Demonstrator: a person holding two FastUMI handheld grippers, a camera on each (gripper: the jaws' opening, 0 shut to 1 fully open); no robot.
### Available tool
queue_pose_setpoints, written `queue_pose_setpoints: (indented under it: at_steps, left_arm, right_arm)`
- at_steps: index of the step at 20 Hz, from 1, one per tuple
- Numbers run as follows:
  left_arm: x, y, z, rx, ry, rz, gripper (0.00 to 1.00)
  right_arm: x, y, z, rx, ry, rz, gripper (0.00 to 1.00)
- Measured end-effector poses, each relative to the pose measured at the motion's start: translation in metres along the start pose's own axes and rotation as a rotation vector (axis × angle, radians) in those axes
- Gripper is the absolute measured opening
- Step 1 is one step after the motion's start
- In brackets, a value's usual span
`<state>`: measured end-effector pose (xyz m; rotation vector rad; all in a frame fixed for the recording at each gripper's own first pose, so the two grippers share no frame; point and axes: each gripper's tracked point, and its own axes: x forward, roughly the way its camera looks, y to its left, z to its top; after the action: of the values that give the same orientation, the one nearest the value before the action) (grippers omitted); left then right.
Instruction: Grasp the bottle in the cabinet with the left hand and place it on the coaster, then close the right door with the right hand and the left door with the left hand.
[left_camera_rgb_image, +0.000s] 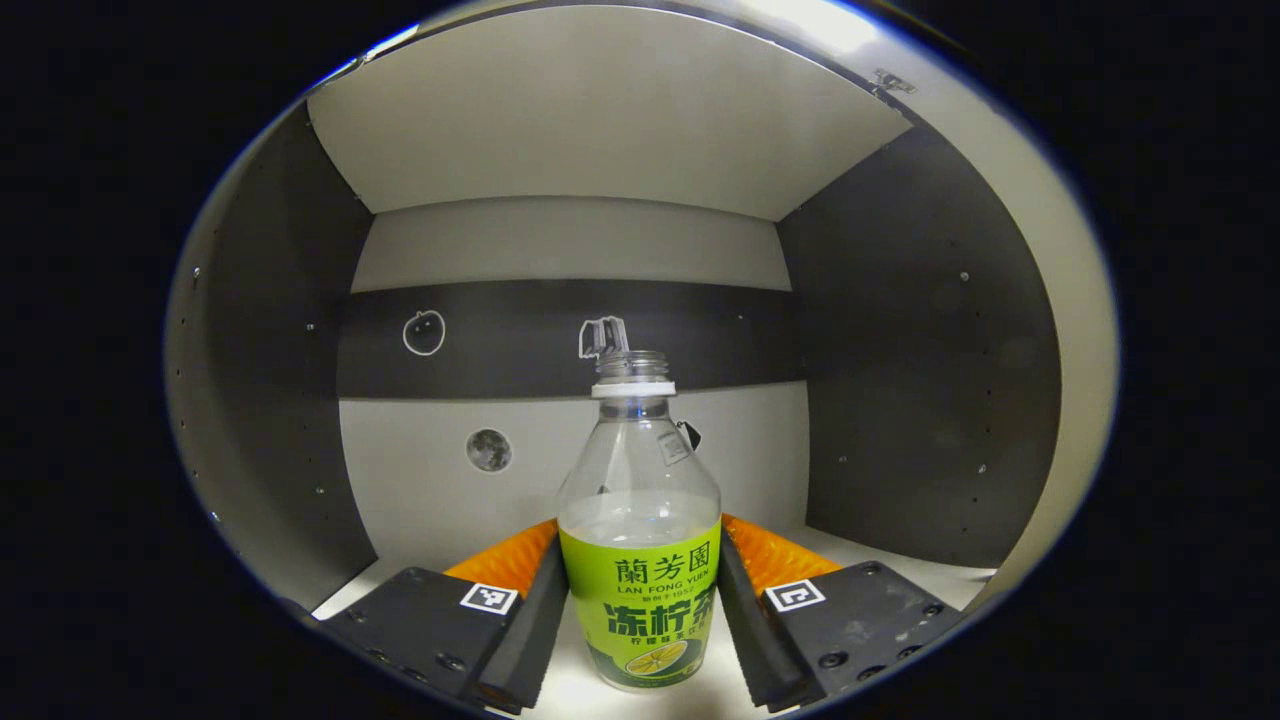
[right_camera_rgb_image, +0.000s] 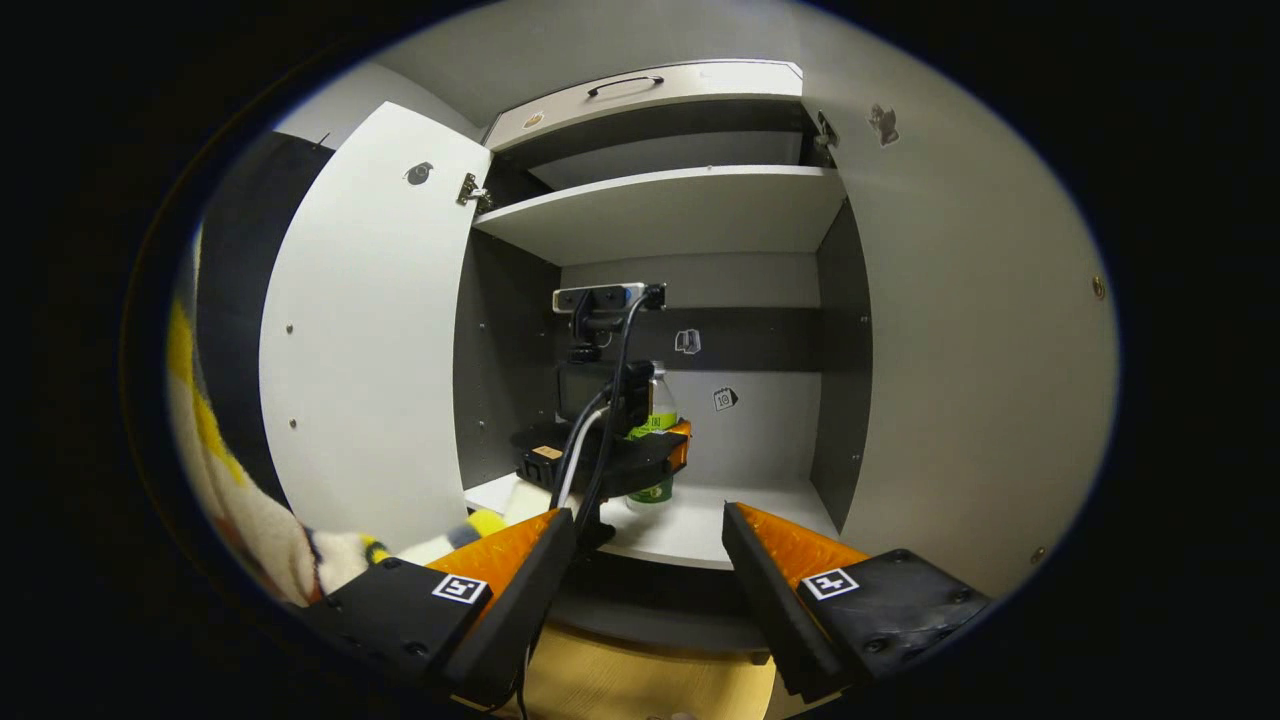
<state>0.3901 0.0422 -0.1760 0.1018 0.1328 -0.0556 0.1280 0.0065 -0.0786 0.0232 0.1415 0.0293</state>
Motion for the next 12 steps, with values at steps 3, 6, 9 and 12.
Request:
queue_pose_setpoints:
  at_steps: [3,6,9,12]
  left_arm:
    - [-0.025,-0.004,0.028,-0.002,-0.021,-0.014,0.75]
    - [-0.079,-0.006,0.051,-0.062,-0.034,-0.041,0.75]
    - [-0.143,0.007,0.058,-0.071,-0.024,-0.027,0.75]
    - [-0.209,0.017,0.055,-0.077,-0.007,0.002,0.75]
  right_arm:
    - [-0.004,-0.006,0.005,-0.002,-0.012,-0.018,0.98]
    - [-0.012,-0.017,0.013,-0.020,-0.036,-0.054,0.98]
    - [-0.022,-0.024,0.023,-0.020,-0.064,-0.081,0.98]
    - [-0.034,-0.026,0.031,-0.050,-0.087,-0.102,0.98]
